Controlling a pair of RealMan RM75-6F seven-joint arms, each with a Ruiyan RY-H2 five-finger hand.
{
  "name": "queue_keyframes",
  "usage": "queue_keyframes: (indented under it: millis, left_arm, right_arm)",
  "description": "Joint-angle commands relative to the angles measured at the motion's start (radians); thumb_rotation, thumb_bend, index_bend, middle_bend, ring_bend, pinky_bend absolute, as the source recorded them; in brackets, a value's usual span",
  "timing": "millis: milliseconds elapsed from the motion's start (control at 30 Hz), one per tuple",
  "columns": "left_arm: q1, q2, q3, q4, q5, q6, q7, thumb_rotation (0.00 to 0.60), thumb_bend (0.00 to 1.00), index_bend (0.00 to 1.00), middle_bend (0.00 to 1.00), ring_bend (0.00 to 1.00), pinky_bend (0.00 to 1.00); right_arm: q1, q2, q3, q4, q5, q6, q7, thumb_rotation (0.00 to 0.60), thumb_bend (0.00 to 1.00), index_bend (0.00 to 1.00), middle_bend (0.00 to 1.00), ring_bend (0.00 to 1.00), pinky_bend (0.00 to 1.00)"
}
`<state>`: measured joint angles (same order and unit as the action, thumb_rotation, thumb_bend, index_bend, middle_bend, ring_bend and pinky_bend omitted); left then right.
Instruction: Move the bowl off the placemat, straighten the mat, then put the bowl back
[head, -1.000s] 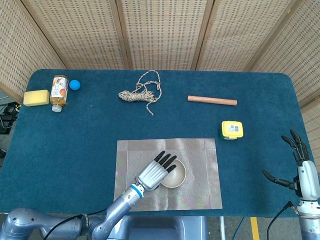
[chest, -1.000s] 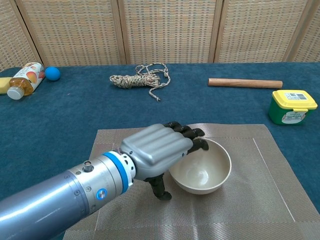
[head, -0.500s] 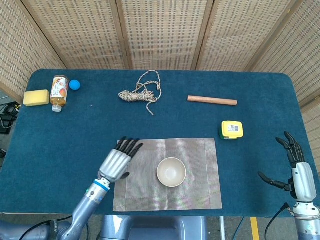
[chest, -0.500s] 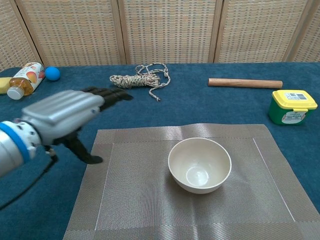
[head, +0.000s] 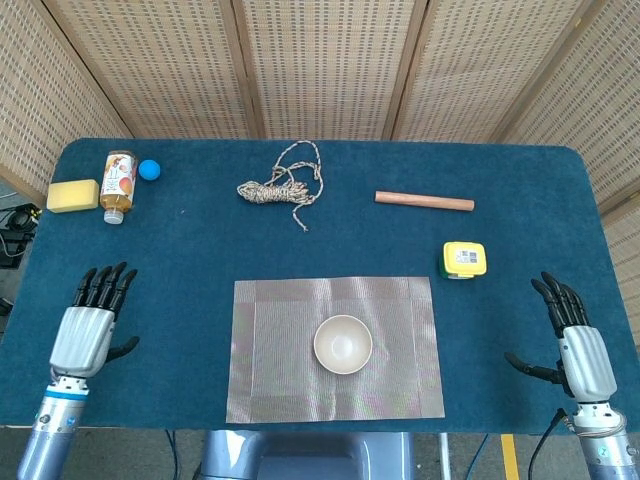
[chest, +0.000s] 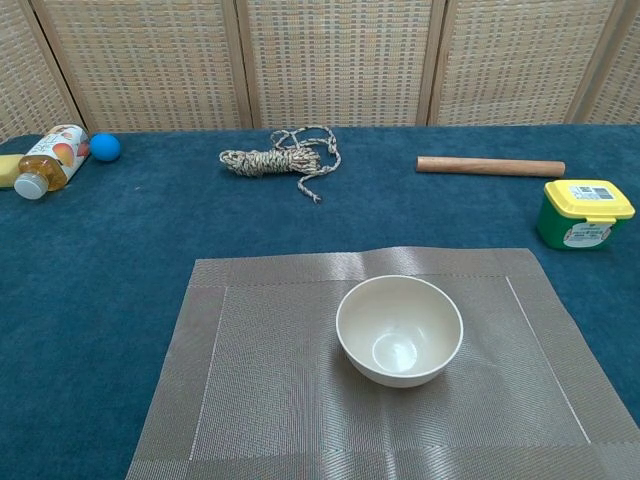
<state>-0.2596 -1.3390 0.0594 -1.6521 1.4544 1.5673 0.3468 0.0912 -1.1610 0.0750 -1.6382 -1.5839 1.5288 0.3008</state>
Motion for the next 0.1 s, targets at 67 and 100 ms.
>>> queue_keyframes:
  millis: [67,100]
  left_arm:
    - [0.049,0.017,0.023,0.042,0.034,0.049,-0.036,0.600,0.11,0.00,0.00,0.00,0.00]
    - [0.055,0.018,0.020,0.045,0.036,0.055,-0.043,0.600,0.11,0.00,0.00,0.00,0.00]
  right_arm:
    - [0.010,0.005,-0.011,0.013,0.035,-0.054,-0.211,0.600,0.21,0.05,0.00,0.00,0.00]
    - [0.011,0.006,-0.011,0.004,0.047,-0.065,-0.235,0.600,0.21,0.04,0.00,0.00,0.00]
